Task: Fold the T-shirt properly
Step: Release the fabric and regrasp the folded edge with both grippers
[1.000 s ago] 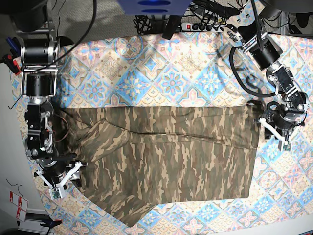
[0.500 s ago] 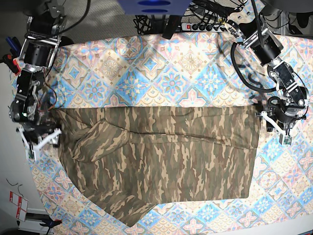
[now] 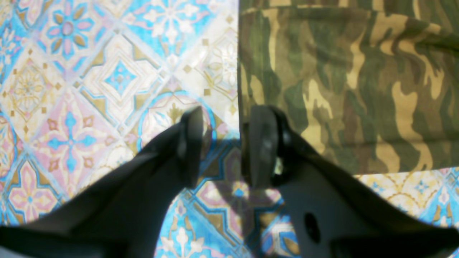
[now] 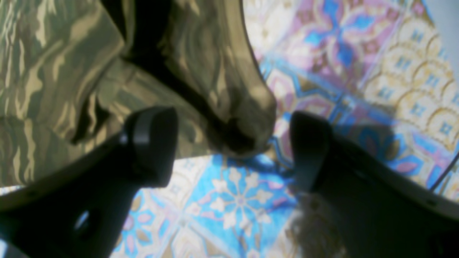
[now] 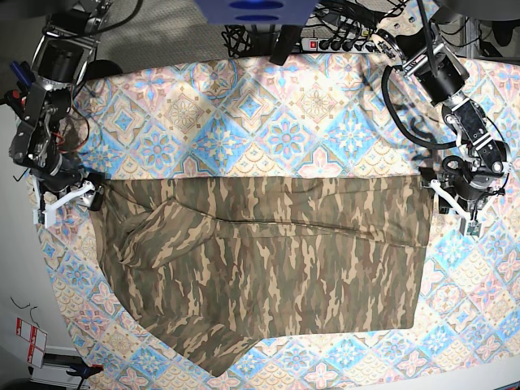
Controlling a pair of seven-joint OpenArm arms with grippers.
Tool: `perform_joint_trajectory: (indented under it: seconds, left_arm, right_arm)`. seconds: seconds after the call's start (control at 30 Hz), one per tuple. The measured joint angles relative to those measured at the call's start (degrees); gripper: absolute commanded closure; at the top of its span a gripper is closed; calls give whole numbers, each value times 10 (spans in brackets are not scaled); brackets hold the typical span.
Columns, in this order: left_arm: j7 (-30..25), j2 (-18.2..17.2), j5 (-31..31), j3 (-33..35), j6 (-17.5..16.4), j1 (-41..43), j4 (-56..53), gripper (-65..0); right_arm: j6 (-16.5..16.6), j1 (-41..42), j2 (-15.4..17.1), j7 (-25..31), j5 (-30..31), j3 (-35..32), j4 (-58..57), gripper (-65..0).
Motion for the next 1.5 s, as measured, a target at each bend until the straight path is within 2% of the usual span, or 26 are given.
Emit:
perform_joint_trajectory:
  seconds: [0.13,0.23,0.3,0.4,0.47,0.63,0.87,0.97,1.07,1.17,1.23,1.37,1.5]
  left_arm:
    - [0,0,0,0,0,0,0,-225]
    - [0,0,0,0,0,0,0,-225]
    - [0,0,0,0,0,0,0,-225]
    - [0,0,0,0,0,0,0,-225]
    - [0,0,0,0,0,0,0,-225]
    - [0,0,0,0,0,1,0,-225]
    - [0,0,0,0,0,10,0,-225]
    - [0,-1,0,0,0,9,0,-225]
    - [0,-1,0,0,0,8,0,-225]
    - [0,-1,0,0,0,8,0,-225]
    - [0,-4,0,1,0,6,-1,-225]
    - [1,-37,1,52,4,-20,-76,-226]
    - [-10,-65,-8,57,2,-86,-202,-226]
  right_arm:
    - [46,3,4,23,3,-9,-59,-480]
    - [54,1,0,43,-3,-12,-117,-480]
    - [62,-3,2,79,7,-12,-140,-481]
    - [62,5,5,106,-2,-13,-161,-482]
    - [63,7,6,122,-31,-26,-168,-482]
    - [60,55,4,118,-86,-39,-197,-480]
    - [71,101,6,145,-87,-38,-262,-480]
    - [73,110,6,199,-84,-39,-303,-479]
    - [75,125,16,234,-77,-80,-337,-478]
    - [68,150,15,235,-83,-111,-361,-476]
    - [69,156,12,239,-83,-113,-367,-448]
    - [71,155,11,251,-75,-113,-369,-388]
    - [71,156,12,242,-77,-114,-369,-409]
